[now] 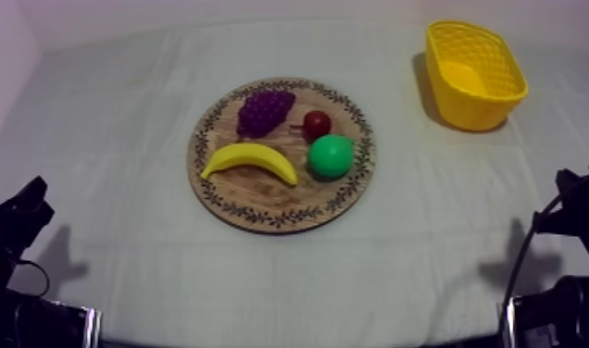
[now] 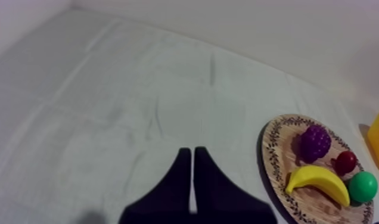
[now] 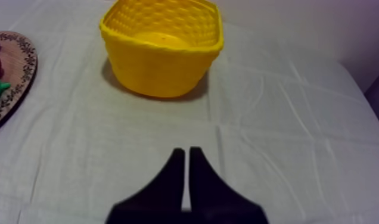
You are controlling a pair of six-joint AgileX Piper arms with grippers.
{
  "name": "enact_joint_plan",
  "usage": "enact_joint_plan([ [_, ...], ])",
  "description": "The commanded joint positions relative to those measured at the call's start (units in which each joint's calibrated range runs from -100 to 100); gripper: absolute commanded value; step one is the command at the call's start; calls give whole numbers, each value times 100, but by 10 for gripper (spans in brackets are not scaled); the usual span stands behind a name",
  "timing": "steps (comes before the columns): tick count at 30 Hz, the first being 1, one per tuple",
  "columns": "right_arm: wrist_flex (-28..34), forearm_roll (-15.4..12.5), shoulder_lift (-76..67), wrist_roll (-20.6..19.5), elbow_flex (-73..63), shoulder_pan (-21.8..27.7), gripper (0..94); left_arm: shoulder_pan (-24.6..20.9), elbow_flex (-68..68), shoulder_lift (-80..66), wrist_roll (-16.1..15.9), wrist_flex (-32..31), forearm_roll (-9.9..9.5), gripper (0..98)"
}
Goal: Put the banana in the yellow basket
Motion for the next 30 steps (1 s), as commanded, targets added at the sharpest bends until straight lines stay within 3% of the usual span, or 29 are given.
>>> enact_joint_plan([
  [1, 0, 2, -3, 1, 3, -2, 3, 0, 3, -3, 1, 1, -1, 1],
  [30, 0, 2, -3, -15, 3, -2, 3, 0, 3, -3, 1, 1, -1, 1],
])
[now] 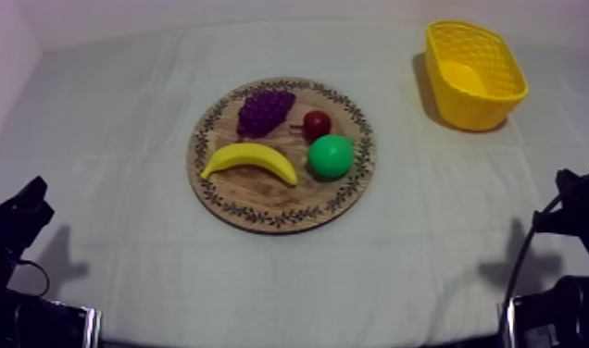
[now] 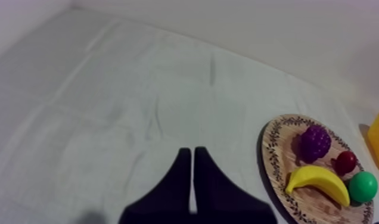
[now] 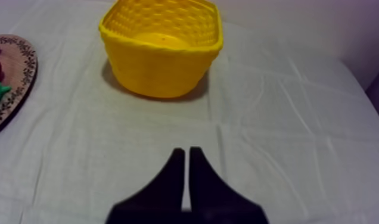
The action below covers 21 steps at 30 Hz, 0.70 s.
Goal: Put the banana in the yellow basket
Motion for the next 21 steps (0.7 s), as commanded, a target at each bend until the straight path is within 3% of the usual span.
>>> enact_joint_plan([
  [1, 0, 2, -3, 10, 3, -2, 3, 0, 3, -3, 1, 1, -1, 1],
  [12, 22, -8, 207, 7, -224, -112, 4, 0, 3, -3, -1, 1, -1, 1],
  [21, -462, -309, 2420, 146, -2195, -406, 3, 0, 3, -3, -1, 1, -1, 1],
])
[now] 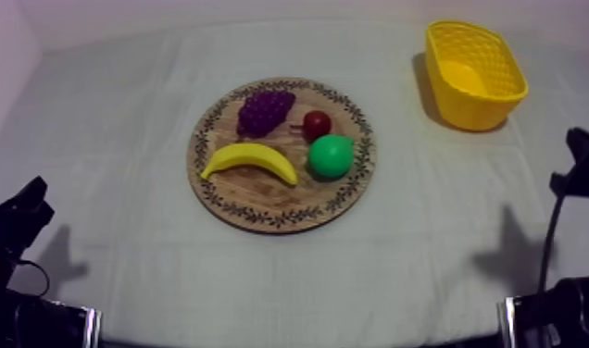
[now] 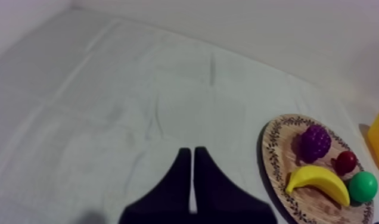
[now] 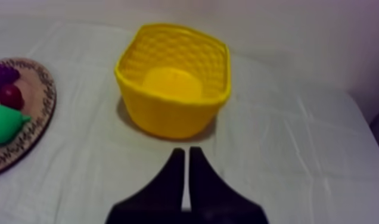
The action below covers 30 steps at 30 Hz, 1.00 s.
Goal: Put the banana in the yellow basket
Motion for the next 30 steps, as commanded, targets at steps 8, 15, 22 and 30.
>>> enact_joint_plan([
  [8, -5, -131, 3066, 85, -2755, -770, 3, 0, 3, -3, 1, 1, -1, 1],
  [15, 220, 138, 4524, 20, -4015, -1616, 3, 0, 3, -3, 1, 1, -1, 1],
  [22, 551, 414, 5600, -103, -4882, -2530, 4, 0, 3, -3, -1, 1, -1, 1],
  [30, 1139, 219, 6675, 222, -5917, -3150, 7, 0, 3, -3, 0, 1, -1, 1],
])
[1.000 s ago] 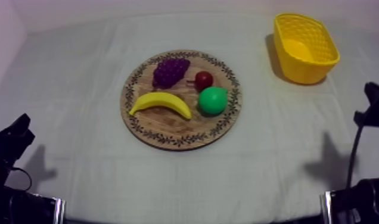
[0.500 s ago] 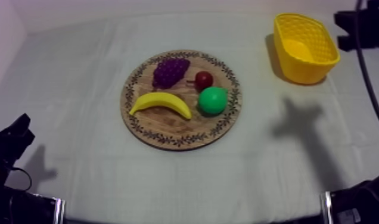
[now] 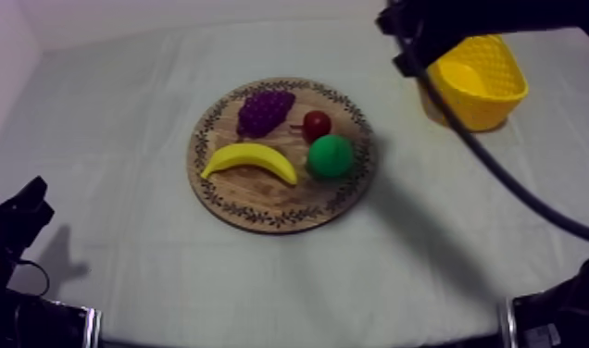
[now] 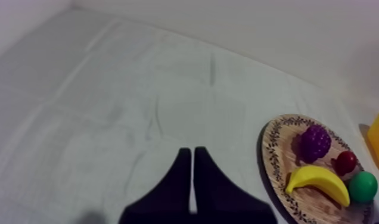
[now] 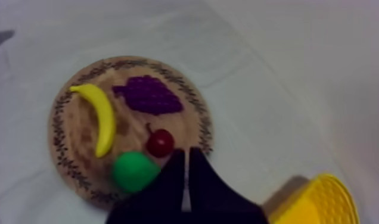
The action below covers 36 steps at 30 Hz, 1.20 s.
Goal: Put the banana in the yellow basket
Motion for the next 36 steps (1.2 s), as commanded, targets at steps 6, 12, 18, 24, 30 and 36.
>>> enact_joint_plan([
  [6, 512, -106, 1184, 365, -990, -386, 11, 0, 3, -3, 1, 1, -1, 1],
  [12, 676, -107, 1915, 516, -1465, -445, 15, 0, 3, -3, -2, 1, -1, 1],
  [18, 777, -26, 2474, 526, -1673, -551, 27, 0, 3, -3, 0, 1, -1, 1],
  [24, 846, -6, 2736, 565, -1781, -634, 170, 0, 3, -3, 1, 1, -1, 1],
  [30, 823, -76, 2795, 527, -1807, -635, 511, 0, 3, -3, 1, 1, -1, 1],
  [36, 881, -114, 2805, 512, -1828, -633, 575, 0, 3, -3, 1, 1, -1, 1],
])
